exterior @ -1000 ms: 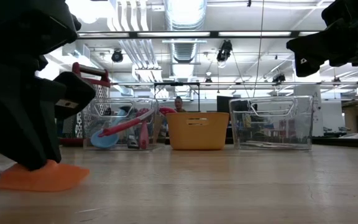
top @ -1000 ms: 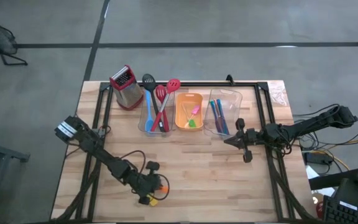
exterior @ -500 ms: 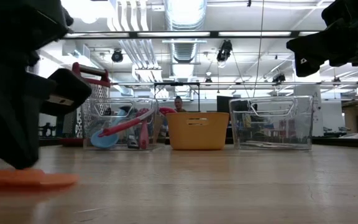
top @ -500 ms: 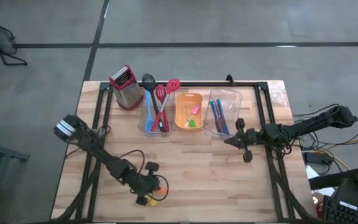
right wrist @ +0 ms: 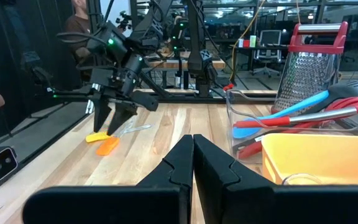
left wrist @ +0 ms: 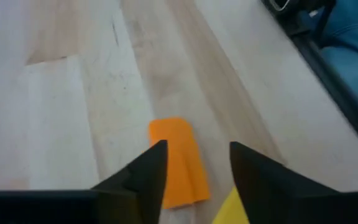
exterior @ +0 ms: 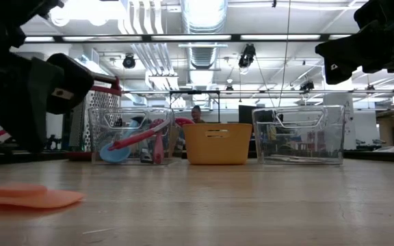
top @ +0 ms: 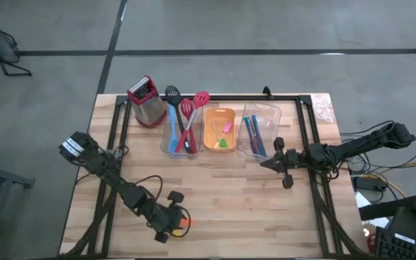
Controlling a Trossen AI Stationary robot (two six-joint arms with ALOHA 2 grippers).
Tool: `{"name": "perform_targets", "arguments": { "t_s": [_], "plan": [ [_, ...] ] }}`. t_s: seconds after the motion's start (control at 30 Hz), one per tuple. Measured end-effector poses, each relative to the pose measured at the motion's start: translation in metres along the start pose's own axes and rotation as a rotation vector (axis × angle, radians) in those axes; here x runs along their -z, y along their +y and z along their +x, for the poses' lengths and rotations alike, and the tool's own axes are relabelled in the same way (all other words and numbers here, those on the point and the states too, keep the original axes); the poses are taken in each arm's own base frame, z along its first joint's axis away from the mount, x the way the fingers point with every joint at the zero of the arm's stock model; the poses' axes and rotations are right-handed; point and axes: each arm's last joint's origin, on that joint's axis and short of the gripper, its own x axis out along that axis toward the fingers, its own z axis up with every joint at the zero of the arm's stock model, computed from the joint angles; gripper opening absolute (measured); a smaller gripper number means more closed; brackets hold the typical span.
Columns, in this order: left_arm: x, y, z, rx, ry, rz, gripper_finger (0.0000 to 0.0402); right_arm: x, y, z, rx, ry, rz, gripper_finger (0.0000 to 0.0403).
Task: Pick & Place Kitchen Items
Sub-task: Put the orange spatula into the yellow bin
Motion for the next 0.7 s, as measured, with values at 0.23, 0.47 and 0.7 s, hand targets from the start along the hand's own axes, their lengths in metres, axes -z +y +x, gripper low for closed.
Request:
{"name": "perform_targets", "arguments": {
  "t_s": [0.23, 0.47, 0.7],
  "plan": [
    [0.009, 0.003, 0.007, -0.053, 0.023, 0.028, 0.0225, 0.000, 0.000, 0.000, 0.000, 0.000, -0.001, 0.0008],
    [0.018, 0.003, 0.017, -0.062, 0.052, 0.033, 0.0225, 0.000, 0.000, 0.000, 0.000, 0.000, 0.000, 0.0008],
    [0.023, 0.004, 0.025, -0.081, 0.065, 0.031, 0.0192, 0.000, 0.000, 0.000, 0.000, 0.000, -0.001, 0.0008]
  ]
}}
